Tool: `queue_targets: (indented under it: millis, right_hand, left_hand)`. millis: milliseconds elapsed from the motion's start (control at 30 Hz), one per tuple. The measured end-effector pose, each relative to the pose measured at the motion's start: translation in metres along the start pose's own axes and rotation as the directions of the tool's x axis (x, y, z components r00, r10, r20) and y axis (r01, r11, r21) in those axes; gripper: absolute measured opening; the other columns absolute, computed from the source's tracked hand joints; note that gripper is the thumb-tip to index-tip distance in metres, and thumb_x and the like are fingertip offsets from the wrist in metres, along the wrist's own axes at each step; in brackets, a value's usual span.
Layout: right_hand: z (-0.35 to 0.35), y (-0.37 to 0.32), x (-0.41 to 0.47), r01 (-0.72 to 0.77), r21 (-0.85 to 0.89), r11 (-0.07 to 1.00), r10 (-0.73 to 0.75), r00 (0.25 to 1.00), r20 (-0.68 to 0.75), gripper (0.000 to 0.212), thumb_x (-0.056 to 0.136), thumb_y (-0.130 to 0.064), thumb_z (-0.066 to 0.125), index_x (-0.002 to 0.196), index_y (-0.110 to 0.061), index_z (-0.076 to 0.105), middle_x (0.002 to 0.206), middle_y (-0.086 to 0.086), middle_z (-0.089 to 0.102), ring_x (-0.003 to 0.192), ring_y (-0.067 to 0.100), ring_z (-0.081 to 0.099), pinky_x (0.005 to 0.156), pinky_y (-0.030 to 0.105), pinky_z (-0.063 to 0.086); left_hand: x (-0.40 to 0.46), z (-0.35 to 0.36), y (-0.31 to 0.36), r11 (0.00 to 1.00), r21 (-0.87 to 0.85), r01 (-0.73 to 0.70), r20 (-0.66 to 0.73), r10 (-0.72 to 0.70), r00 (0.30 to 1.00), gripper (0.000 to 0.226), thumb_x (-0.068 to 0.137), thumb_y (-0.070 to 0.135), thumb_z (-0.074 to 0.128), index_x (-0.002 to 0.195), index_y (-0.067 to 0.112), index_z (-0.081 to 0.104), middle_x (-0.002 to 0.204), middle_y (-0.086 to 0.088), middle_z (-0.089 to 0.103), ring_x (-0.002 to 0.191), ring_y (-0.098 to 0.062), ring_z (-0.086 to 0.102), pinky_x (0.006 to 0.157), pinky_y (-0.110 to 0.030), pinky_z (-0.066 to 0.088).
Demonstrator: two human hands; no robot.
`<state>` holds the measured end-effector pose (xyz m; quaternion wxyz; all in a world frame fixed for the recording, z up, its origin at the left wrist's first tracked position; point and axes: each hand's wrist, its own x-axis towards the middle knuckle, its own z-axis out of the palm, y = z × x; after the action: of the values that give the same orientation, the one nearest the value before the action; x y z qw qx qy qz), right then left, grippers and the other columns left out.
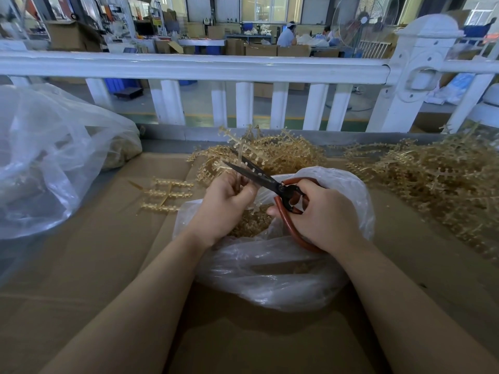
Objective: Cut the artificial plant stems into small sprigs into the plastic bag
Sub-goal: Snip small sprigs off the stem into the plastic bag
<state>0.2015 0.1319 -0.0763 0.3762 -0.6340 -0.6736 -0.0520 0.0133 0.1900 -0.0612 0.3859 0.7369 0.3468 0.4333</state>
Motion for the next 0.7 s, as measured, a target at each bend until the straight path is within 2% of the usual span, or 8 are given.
queue_targets:
  millis: [200,300,433,500,567,633,700]
  right_hand:
    - [0.0006,0.0001,-0.0009,0.016,-0.002,1.000,-0.016,1.000,-0.004,0.055,0.073,-0.085,0.052,0.099,-0.037,0.061,0.085,-0.027,0.056,0.077,-0.005,0.052,0.066,0.007,0.034]
    - [0.0013,-0.0003,-0.0010,0.021,0.014,1.000,-0.021,1.000,0.007,0.054,0.073,-0.084,0.052,0.098,-0.038,0.060,0.085,-0.027,0.057,0.077,-0.004,0.053,0.066,0.009,0.036]
    - [0.0001,-0.0013,-0.0009,0.027,0.014,1.000,-0.027,1.000,0.003,0.047,0.073,-0.084,0.052,0.094,-0.042,0.054,0.084,-0.027,0.055,0.075,-0.003,0.051,0.066,0.005,0.032]
    - [0.0003,-0.0012,-0.0007,0.027,0.025,0.999,-0.027,1.000,0.001,0.049,0.073,-0.083,0.053,0.095,-0.039,0.057,0.084,-0.026,0.055,0.076,-0.002,0.051,0.067,0.005,0.032]
    - [0.0008,-0.0008,-0.0005,0.026,0.022,0.999,-0.026,1.000,-0.001,0.052,0.073,-0.082,0.053,0.095,-0.035,0.060,0.084,-0.026,0.054,0.075,-0.002,0.051,0.067,0.004,0.032]
    - [0.0011,0.0002,0.0000,0.023,0.010,1.000,-0.023,1.000,0.000,0.053,0.073,-0.082,0.053,0.095,-0.034,0.062,0.084,-0.026,0.055,0.075,-0.003,0.051,0.067,0.005,0.033]
    - [0.0016,0.0010,0.0005,0.016,0.002,1.000,-0.016,1.000,0.012,0.054,0.072,-0.084,0.052,0.095,-0.036,0.061,0.085,-0.026,0.057,0.076,-0.003,0.053,0.067,0.012,0.039]
  left_hand:
    - [-0.0022,0.0006,0.0019,0.999,-0.035,-0.005,0.021,0.005,1.000,0.019,0.100,0.009,0.055,0.095,-0.008,0.062,0.059,-0.002,0.038,0.050,-0.015,0.030,0.048,-0.030,0.028]
    - [-0.0014,0.0007,0.0009,0.999,-0.048,-0.022,0.029,0.023,0.999,0.015,0.100,0.008,0.055,0.098,-0.002,0.065,0.064,-0.022,0.043,0.055,-0.036,0.034,0.051,-0.048,0.033]
    - [-0.0017,0.0010,0.0019,0.997,-0.049,-0.055,0.017,0.056,0.998,0.016,0.099,0.008,0.055,0.095,0.016,0.068,0.073,-0.028,0.050,0.060,-0.042,0.041,0.057,-0.056,0.039]
    - [-0.0012,0.0008,0.0018,0.997,-0.047,-0.059,0.028,0.060,0.998,0.012,0.099,0.009,0.055,0.097,0.007,0.066,0.081,-0.034,0.055,0.065,-0.046,0.048,0.060,-0.058,0.042]
    - [-0.0005,0.0010,0.0010,0.997,-0.037,-0.061,0.044,0.063,0.997,0.018,0.100,0.010,0.054,0.100,-0.006,0.062,0.085,-0.034,0.057,0.068,-0.045,0.052,0.064,-0.056,0.042]
    - [-0.0003,0.0015,0.0010,0.997,-0.033,-0.071,0.046,0.073,0.996,0.020,0.100,0.010,0.054,0.099,-0.009,0.060,0.079,-0.030,0.055,0.065,-0.043,0.047,0.061,-0.053,0.040]
    - [-0.0008,0.0021,0.0008,0.996,-0.049,-0.076,0.048,0.079,0.996,0.017,0.100,0.009,0.054,0.099,-0.006,0.062,0.070,-0.019,0.048,0.060,-0.043,0.038,0.056,-0.050,0.035]
